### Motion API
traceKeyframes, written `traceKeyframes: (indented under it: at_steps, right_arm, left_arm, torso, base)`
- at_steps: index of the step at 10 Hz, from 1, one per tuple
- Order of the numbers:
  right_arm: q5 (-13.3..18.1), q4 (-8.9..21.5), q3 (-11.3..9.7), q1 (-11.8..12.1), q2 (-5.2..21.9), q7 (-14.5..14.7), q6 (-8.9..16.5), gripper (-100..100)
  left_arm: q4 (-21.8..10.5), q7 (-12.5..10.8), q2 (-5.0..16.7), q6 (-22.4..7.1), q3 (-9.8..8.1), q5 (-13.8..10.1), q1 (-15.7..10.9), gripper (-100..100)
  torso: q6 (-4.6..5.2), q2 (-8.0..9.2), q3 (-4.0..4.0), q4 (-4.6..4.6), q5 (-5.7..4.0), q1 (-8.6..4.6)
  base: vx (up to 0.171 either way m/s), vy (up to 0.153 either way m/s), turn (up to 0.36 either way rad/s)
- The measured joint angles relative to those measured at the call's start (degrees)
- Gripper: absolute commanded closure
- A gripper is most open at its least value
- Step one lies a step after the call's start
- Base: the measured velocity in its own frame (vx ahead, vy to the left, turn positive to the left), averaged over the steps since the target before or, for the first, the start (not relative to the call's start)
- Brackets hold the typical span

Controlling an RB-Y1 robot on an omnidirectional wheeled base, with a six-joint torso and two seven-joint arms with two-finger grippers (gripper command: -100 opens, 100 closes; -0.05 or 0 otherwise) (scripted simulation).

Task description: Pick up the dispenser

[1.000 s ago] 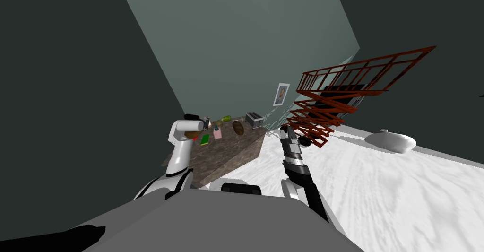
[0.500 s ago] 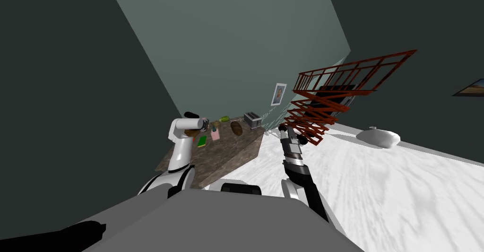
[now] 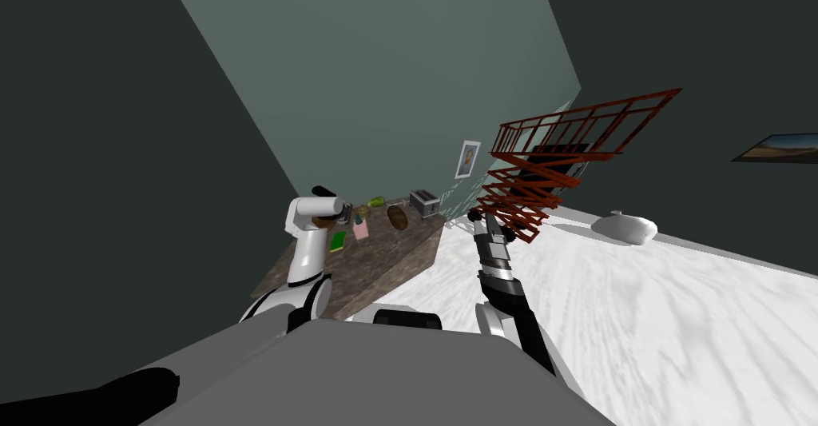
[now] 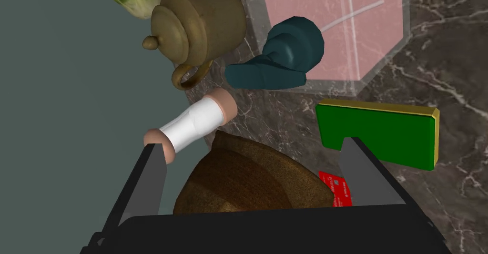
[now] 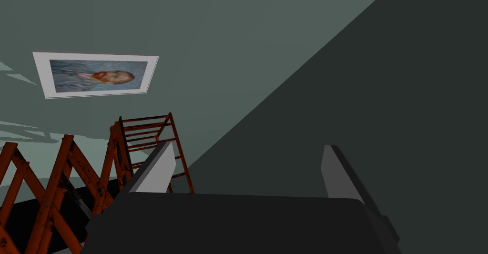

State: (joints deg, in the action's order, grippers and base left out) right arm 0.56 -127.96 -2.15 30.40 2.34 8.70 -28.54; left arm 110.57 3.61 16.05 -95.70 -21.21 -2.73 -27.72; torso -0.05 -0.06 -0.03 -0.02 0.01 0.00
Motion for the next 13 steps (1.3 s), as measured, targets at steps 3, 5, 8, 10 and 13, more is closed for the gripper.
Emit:
traceKeyframes:
  at_steps: [3,5,8,10,13]
  right_arm:
    - [0.0,0.0,0.0,0.0,0.0,0.0,0.0,0]
    - [0.0,0.0,0.0,0.0,0.0,0.0,0.0,0]
    - [0.0,0.0,0.0,0.0,0.0,0.0,0.0,0]
    - [0.0,0.0,0.0,0.0,0.0,0.0,0.0,0]
    - [0.0,0.0,0.0,0.0,0.0,0.0,0.0,0]
  left_arm:
    - [-1.1,0.0,0.1,-4.5,-1.02,0.3,-1.7,-100]
    - [-1.5,0.0,0.1,-7.5,-1.44,0.6,-2.5,-100]
    - [-2.3,0.0,0.3,-12.2,-2.28,1.0,-3.9,-100]
    - [-2.9,0.0,0.4,-14.7,-2.68,1.1,-4.4,-100]
    - [-3.2,0.0,0.6,-18.2,-3.18,1.3,-5.2,0]
  torso:
    - [0.00,-0.05,-0.02,-0.01,0.00,0.02]
    - [0.00,-0.04,-0.02,-0.01,0.01,0.03]
    - [0.00,-0.08,-0.04,-0.02,0.01,0.03]
    - [-0.01,-0.06,-0.04,-0.01,0.01,0.05]
    - [-0.02,-0.07,-0.05,-0.02,0.02,0.06]
  base:
    - [0.026,0.004,-0.049]
    - [0.028,0.008,-0.052]
    - [0.035,0.008,-0.064]
    - [0.041,0.018,-0.044]
    - [0.030,0.014,-0.019]
